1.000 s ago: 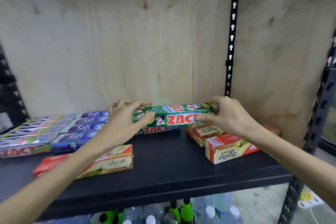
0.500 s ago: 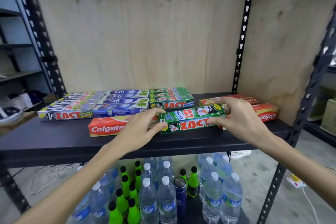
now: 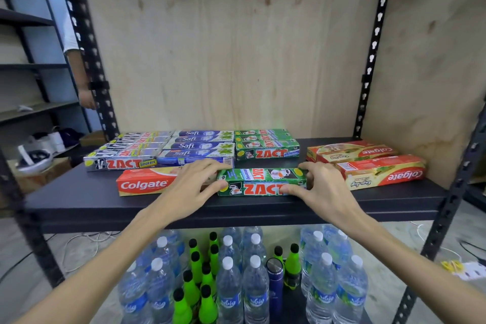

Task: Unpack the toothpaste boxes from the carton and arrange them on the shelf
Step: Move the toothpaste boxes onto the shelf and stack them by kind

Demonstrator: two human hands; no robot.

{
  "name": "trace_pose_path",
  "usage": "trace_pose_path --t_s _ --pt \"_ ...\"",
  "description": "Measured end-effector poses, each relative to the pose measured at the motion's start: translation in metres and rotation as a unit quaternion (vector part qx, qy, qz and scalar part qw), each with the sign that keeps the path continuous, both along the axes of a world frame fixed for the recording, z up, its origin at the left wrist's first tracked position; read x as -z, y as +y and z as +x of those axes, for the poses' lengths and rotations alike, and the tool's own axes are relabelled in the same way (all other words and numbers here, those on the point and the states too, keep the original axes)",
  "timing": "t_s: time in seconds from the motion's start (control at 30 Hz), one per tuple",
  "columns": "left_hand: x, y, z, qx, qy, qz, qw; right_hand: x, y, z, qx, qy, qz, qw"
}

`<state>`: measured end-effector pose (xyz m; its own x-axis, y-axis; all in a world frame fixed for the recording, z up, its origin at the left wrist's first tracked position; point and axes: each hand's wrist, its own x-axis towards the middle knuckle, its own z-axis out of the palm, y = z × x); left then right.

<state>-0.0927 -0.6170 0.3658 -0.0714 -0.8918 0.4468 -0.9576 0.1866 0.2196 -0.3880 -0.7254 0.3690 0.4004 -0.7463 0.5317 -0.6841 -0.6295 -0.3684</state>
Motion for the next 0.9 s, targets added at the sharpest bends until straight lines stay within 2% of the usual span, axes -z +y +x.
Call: trace_pose_path --t_s 0.17,0.27,0.37,0.5,0.57,0.67,0.8,0.9 --pt "0.006 0.0 0.0 -0.037 -0.004 -0.061 0.997 0.016 -0.002 0.009 -0.038 -0.073 0.049 0.995" --pt "0.009 -0.001 -0.002 -0.048 0.025 -0.068 0.996 0.017 0.001 0.003 -0.057 -0.088 0.09 0.99" --pt "0.01 -0.001 -0.002 -0.059 0.063 -0.069 0.994 0.011 0.002 -0.001 -0.1 -0.148 0.176 0.968" --pt "0.012 0.003 -0.012 -0.083 0.086 -0.092 0.989 0.009 0.007 -0.006 -0.148 -0.215 0.206 0.943" --pt "0.021 0.01 -0.028 -0.121 0.074 -0.159 0.977 0.01 0.01 -0.007 -0.155 -0.212 0.206 0.943" --pt "0.041 0.025 -0.069 -0.154 0.146 -0.237 0.948 0.008 0.013 -0.008 -0.17 -0.204 0.219 0.939" --pt "0.06 0.031 -0.121 -0.149 0.254 -0.241 0.925 0.006 0.016 -0.01 -0.226 -0.209 0.261 0.915" --pt "0.059 0.034 -0.148 -0.167 0.26 -0.229 0.923 0.008 0.014 -0.013 -0.263 -0.158 0.239 0.921"
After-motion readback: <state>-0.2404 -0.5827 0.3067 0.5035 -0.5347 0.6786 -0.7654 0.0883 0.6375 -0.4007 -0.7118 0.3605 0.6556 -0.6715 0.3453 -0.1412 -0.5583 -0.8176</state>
